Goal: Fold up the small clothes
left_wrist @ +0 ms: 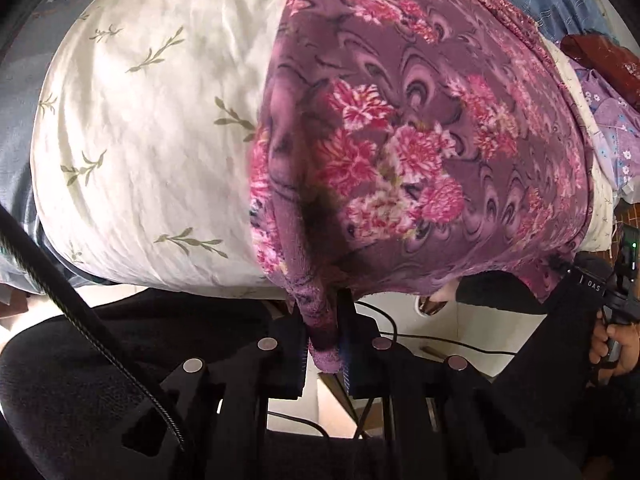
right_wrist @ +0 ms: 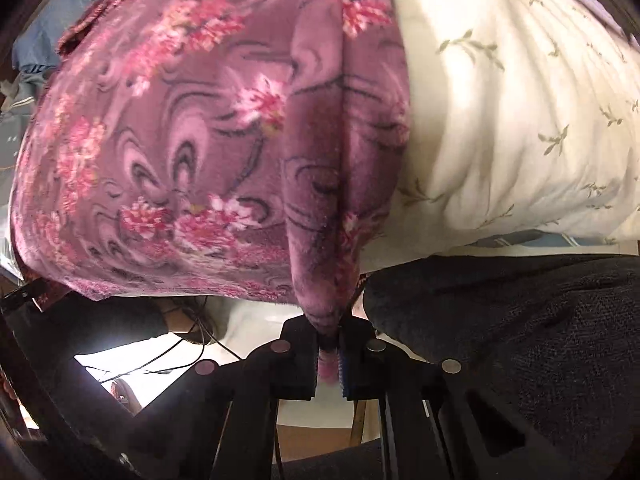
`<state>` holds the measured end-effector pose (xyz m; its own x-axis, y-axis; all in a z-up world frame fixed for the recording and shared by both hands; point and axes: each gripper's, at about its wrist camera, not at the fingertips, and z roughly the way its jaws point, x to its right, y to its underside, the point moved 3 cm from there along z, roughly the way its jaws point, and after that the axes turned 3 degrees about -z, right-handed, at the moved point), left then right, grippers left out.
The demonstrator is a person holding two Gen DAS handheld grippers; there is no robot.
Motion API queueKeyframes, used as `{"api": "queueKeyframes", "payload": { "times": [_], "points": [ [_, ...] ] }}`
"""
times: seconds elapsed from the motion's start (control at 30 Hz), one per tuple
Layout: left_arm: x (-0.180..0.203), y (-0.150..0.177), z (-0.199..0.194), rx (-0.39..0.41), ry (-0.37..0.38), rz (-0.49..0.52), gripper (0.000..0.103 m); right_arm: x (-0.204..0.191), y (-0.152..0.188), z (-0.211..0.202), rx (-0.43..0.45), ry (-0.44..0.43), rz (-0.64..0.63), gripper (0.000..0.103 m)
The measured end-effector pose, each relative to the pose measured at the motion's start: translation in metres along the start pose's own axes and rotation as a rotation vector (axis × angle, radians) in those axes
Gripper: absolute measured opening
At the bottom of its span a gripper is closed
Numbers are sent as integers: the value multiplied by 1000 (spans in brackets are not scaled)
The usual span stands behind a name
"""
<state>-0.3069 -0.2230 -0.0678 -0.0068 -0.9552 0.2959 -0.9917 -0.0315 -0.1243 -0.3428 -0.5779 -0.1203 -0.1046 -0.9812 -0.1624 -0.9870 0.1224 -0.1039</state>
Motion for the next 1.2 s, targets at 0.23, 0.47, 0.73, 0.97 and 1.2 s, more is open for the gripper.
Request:
{"api": "queueKeyframes", "payload": {
  "times": [0.23,0.47,0.73,0.97,1.2],
  "points": [
    [29,-4,-35,90,135,55,5,-8,-2,-48,99,-71,-28,5],
    [61,-20,-87,211,248,112,5,-22,-18,-113,240,-201,-60,5],
    [51,-39,-140,326,303,138,5,-35,-65,-174,409,-272,-66,5],
    [45,-78,-151,404,333,81,5,-32,-109,-197,524,-260,-12,5],
    [45,-128,-154,460,330,39,5,-14,-154,-202,575,-248,47,5]
  ]
}}
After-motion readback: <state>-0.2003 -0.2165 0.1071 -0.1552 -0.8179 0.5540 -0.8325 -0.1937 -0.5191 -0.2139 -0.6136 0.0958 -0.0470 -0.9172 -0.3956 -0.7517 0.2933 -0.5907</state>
